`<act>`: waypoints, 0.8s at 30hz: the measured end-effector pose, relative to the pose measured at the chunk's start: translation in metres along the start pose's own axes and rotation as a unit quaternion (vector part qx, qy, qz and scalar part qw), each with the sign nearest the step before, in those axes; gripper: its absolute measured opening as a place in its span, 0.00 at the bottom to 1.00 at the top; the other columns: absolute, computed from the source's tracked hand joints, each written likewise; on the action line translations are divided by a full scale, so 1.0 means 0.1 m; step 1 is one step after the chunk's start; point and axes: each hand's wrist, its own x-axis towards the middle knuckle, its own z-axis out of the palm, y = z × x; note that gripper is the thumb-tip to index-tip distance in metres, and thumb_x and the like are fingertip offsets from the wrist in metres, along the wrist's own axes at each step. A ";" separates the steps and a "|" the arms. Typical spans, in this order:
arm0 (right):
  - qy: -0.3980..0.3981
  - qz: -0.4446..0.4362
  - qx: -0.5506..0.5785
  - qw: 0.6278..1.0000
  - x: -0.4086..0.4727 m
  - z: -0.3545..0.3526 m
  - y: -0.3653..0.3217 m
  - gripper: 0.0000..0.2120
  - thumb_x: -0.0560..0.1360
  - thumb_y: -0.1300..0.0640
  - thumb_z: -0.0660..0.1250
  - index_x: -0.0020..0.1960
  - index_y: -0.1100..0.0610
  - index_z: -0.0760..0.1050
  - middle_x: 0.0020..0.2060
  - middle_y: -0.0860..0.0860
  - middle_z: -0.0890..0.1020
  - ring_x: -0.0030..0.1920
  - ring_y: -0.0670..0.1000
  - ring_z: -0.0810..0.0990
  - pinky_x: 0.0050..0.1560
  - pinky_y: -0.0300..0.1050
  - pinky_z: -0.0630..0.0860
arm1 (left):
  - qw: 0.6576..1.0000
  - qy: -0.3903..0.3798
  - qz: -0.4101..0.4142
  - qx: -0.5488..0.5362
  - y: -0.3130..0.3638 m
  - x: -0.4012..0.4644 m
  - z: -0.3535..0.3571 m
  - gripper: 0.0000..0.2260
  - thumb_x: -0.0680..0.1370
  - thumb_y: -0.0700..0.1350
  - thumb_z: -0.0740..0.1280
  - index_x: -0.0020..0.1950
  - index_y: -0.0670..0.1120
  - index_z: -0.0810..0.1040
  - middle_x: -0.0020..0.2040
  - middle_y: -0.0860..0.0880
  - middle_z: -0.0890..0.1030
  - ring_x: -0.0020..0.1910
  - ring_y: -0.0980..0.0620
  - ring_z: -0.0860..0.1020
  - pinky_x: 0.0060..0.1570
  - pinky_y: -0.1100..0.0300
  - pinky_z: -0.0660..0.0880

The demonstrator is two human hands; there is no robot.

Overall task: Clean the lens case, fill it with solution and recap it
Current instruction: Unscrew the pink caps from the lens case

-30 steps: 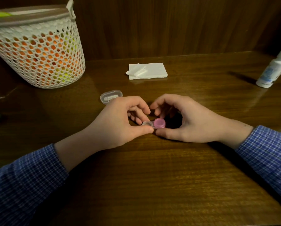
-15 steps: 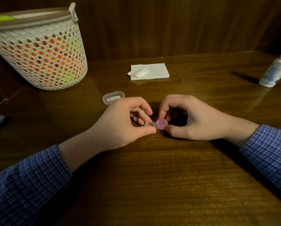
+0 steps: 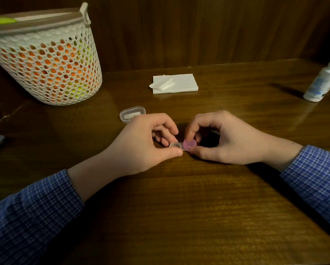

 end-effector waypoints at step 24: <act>0.245 0.097 0.288 0.921 0.05 -0.22 0.30 0.08 0.73 0.67 0.75 0.50 0.57 0.82 0.46 0.57 0.88 0.50 0.57 0.88 0.53 0.50 0.85 | 1.000 0.008 -0.008 -0.009 -0.01 -0.01 0.01 0.15 0.70 0.47 0.81 0.54 0.53 0.82 0.45 0.57 0.86 0.44 0.57 0.85 0.48 0.59 0.82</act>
